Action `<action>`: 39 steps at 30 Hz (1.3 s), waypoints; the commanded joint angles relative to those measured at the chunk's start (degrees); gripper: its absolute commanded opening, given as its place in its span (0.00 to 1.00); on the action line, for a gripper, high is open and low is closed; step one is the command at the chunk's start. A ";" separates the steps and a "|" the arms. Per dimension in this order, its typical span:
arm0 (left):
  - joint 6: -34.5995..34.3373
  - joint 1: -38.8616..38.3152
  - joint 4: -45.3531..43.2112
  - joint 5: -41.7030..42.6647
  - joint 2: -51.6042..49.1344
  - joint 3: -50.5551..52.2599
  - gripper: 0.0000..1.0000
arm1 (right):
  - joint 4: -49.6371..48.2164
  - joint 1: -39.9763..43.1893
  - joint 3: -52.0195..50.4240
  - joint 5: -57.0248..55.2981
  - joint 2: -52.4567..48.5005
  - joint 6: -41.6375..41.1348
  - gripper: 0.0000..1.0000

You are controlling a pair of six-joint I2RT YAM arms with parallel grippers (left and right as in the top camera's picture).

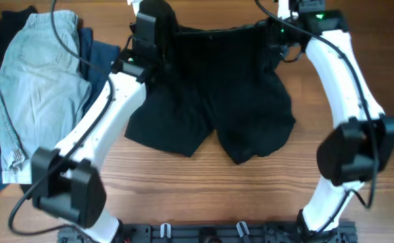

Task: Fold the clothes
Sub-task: 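Hold the waistband with both grippers and lay the shorts flat mid-table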

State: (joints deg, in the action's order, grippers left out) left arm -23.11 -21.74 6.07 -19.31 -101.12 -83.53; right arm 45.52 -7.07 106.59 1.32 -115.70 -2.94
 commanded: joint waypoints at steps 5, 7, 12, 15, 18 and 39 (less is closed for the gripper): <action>-0.04 2.16 -14.32 -2.01 -11.80 -0.87 0.59 | -21.07 1.09 0.70 1.68 -8.61 -1.84 0.42; -0.04 2.36 -14.71 -2.03 -12.22 -0.87 1.00 | -23.85 1.11 0.72 1.68 -8.81 -2.84 1.00; -0.02 3.61 -15.80 -2.01 -8.74 -0.98 0.99 | -20.83 1.38 1.99 4.37 -3.58 -3.30 1.00; 0.02 3.63 -6.95 -1.44 -2.16 -0.98 1.00 | -8.04 1.46 2.49 8.22 4.48 -4.11 1.00; -0.02 3.58 12.35 2.21 5.60 -0.98 1.00 | 12.92 1.46 2.49 8.41 8.35 -6.49 1.00; -0.07 3.65 37.77 10.32 7.19 -0.85 1.00 | 3.69 10.32 -39.23 9.05 7.74 -15.13 0.28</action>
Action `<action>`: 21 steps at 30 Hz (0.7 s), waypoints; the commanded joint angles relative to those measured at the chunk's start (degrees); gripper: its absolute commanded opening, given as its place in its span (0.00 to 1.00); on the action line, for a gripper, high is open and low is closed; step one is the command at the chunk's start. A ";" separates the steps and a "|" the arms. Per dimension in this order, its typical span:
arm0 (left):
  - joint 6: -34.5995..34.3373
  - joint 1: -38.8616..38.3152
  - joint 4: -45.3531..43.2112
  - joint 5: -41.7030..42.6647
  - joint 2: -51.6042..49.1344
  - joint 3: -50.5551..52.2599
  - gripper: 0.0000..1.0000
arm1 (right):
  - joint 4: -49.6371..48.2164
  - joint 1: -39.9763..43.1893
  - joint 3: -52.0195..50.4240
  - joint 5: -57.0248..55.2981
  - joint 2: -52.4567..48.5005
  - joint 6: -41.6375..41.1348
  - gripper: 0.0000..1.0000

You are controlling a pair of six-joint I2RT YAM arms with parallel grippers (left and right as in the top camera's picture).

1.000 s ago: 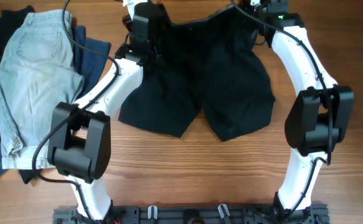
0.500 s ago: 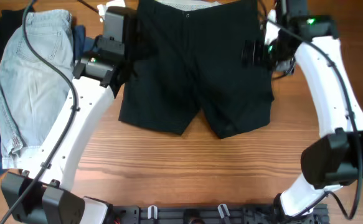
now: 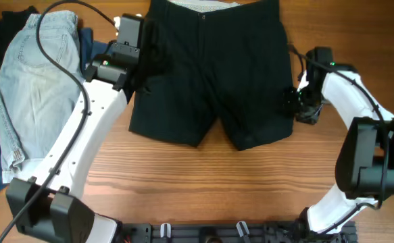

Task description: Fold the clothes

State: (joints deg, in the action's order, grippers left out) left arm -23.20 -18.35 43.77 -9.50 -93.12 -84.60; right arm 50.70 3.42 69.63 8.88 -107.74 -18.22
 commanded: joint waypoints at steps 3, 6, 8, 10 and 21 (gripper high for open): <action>0.02 0.26 0.02 0.50 -0.81 0.22 1.00 | -4.83 1.99 -2.62 0.39 -0.22 -3.02 0.04; 0.00 0.22 0.00 0.52 -0.92 0.22 1.00 | -11.08 8.48 -2.62 0.22 -0.22 -4.46 0.04; 0.02 0.20 -0.02 0.96 -1.81 0.22 1.00 | -20.13 13.14 -2.62 0.59 -0.26 -4.22 0.04; 0.02 0.20 -0.46 1.84 -3.37 0.22 1.00 | -31.26 14.29 -2.62 1.73 -0.72 -2.32 0.04; 1.01 0.31 -11.67 5.35 -9.38 0.20 1.00 | -29.00 14.27 12.59 3.08 2.49 2.01 1.00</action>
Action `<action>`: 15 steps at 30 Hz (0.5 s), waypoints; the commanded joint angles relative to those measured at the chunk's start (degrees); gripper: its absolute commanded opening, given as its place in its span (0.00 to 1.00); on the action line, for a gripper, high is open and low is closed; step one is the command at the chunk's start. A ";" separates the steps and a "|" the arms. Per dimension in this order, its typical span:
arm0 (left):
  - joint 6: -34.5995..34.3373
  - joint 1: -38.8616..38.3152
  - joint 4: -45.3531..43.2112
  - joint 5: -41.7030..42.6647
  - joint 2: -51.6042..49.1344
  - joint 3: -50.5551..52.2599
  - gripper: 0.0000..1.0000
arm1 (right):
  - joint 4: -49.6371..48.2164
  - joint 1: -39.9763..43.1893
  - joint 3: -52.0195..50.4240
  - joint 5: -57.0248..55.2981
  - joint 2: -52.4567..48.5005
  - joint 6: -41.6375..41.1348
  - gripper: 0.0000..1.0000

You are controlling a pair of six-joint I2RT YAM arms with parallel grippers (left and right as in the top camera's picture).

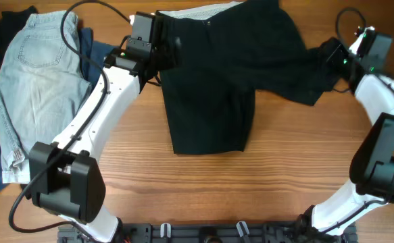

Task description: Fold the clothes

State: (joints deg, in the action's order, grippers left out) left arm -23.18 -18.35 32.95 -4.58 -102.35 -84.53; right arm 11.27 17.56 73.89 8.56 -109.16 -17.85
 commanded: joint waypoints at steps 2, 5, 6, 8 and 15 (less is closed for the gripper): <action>3.50 0.72 -1.05 0.46 0.11 0.00 1.00 | 24.92 -0.55 13.68 9.49 6.62 1.84 1.00; -0.28 5.44 0.02 0.52 4.46 -0.35 1.00 | 44.78 -6.82 14.10 14.19 10.56 2.93 1.00; -1.14 6.80 0.09 0.50 5.60 -0.35 1.00 | 47.47 -8.85 13.55 14.19 10.56 2.93 1.00; -2.19 11.76 -0.28 0.72 8.96 -0.35 1.00 | 50.34 -17.09 8.87 12.07 10.54 2.23 1.00; -2.16 18.14 1.97 3.69 9.73 -0.33 1.00 | 42.82 -38.18 -9.44 4.44 10.54 -13.79 0.95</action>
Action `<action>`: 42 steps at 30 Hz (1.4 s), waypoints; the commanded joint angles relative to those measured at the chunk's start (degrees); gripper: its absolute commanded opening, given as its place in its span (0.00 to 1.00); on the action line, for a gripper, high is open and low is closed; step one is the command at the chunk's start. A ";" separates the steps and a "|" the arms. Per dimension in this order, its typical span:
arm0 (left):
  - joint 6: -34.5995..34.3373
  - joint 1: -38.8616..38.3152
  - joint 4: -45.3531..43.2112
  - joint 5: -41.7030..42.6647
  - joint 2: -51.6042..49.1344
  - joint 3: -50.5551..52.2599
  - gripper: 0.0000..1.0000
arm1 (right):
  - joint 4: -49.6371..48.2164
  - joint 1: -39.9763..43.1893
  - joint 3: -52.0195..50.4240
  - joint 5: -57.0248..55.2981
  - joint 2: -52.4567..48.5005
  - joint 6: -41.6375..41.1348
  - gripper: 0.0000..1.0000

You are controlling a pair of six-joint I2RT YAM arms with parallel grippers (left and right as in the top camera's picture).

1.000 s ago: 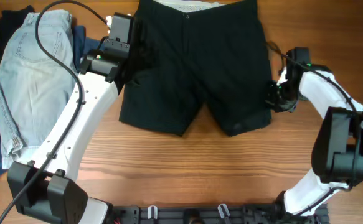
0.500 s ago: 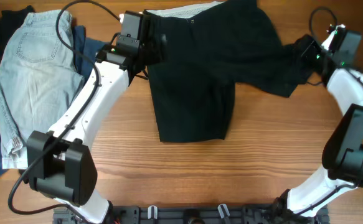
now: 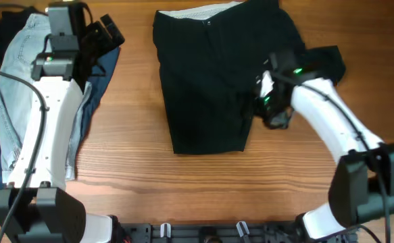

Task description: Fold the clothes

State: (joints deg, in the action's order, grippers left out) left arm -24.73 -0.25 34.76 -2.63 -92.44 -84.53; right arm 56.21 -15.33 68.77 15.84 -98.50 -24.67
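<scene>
The black shorts (image 3: 207, 81) lie at the far middle of the wooden table (image 3: 183, 182), waistband toward the far edge. Their left leg lies flat and points to the near side. The right leg is bunched and turned up toward the far right (image 3: 322, 61). My right gripper (image 3: 275, 113) is low at the shorts' right edge, just below that bunched part; its jaws are dark against the cloth and hard to read. My left gripper (image 3: 105, 34) is open over the clothes pile on the left, apart from the shorts.
A pile of clothes fills the left side: light denim jeans (image 3: 28, 94), dark blue garments beneath them and a black piece (image 3: 7, 17) at the far corner. A black rack (image 3: 210, 233) runs along the near edge.
My left gripper left the waistband's left corner and is now open over the pile on the left. My right gripper has come from the far right to the shorts' right edge.
First both grippers were at the waistband corners. Then the shorts lay spread flat, with one gripper at each side. Then the right leg was drawn up toward the far right while the left gripper stayed at the waistband. Now the left gripper is off the shorts.
</scene>
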 commanded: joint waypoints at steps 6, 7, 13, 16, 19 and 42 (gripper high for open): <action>-0.61 0.00 0.74 1.77 -0.20 -0.33 1.00 | -9.05 -15.74 -10.97 -15.54 -0.20 -17.99 0.44; -0.61 0.00 1.07 1.75 -0.20 -0.33 1.00 | -10.54 -15.74 -12.48 -16.37 -0.20 -18.91 0.41; -0.63 0.00 1.49 1.77 -0.20 -0.33 0.98 | -15.41 -15.28 -16.61 -18.99 -0.50 -20.65 0.04; -0.85 0.00 1.53 1.77 -0.20 -0.33 0.96 | -13.86 -11.67 -16.61 -18.99 -0.50 -22.03 0.04; -1.05 0.00 1.49 1.75 -1.03 -0.22 0.96 | -12.74 -2.78 -16.61 -15.72 -0.50 -20.24 0.04; -0.07 -10.78 -32.06 8.85 -31.47 -0.24 0.98 | -4.48 35.76 -8.37 -0.76 21.24 5.64 0.84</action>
State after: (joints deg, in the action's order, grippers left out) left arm -25.15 -11.14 4.80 4.95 -119.90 -84.51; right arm 50.70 20.67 59.42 13.89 -82.91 -21.06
